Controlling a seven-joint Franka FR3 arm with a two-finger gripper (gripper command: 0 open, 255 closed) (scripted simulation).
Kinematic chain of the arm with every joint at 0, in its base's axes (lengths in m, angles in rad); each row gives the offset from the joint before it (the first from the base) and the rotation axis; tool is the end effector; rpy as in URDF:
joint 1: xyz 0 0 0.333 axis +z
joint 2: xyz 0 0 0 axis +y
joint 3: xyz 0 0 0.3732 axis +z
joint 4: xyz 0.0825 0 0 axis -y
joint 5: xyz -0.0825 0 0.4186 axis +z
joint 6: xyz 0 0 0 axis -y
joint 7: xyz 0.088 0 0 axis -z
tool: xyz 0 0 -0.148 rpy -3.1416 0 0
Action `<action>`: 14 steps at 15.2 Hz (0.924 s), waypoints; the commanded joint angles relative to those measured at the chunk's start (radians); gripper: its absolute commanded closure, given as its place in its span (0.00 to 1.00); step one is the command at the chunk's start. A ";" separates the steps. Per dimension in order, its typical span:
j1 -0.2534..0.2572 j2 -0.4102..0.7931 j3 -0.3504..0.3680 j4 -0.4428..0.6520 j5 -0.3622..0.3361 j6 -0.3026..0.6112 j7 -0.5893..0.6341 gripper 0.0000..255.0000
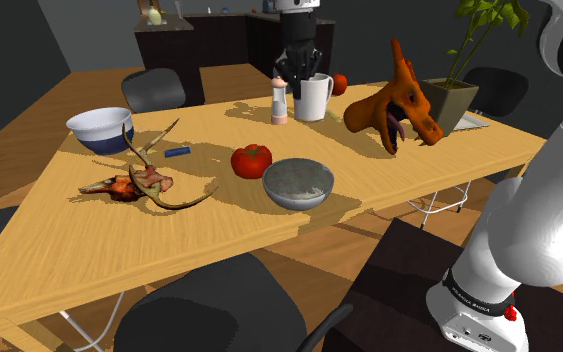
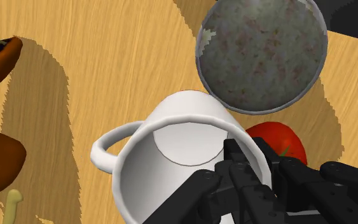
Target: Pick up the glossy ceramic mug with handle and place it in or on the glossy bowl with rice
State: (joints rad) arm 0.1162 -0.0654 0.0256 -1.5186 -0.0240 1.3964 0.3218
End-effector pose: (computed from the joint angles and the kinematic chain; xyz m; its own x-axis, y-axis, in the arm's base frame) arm 0.5384 0.0735 0.6891 0.9820 -0.1833 -0.0458 -0.1815 -0.9825 0.0421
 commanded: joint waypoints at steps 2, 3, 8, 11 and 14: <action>0.032 -0.044 0.037 -0.034 0.009 -0.012 0.071 1.00; 0.042 -0.057 0.050 -0.045 0.013 -0.014 0.094 1.00; 0.092 -0.102 0.116 -0.078 0.034 -0.026 0.212 1.00; 0.091 -0.119 0.115 -0.139 0.036 0.017 0.210 1.00; 0.092 -0.134 0.115 -0.197 0.038 0.060 0.209 1.00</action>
State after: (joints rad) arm 0.2078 -0.1934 0.1406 -1.6936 0.0133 1.4402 0.5312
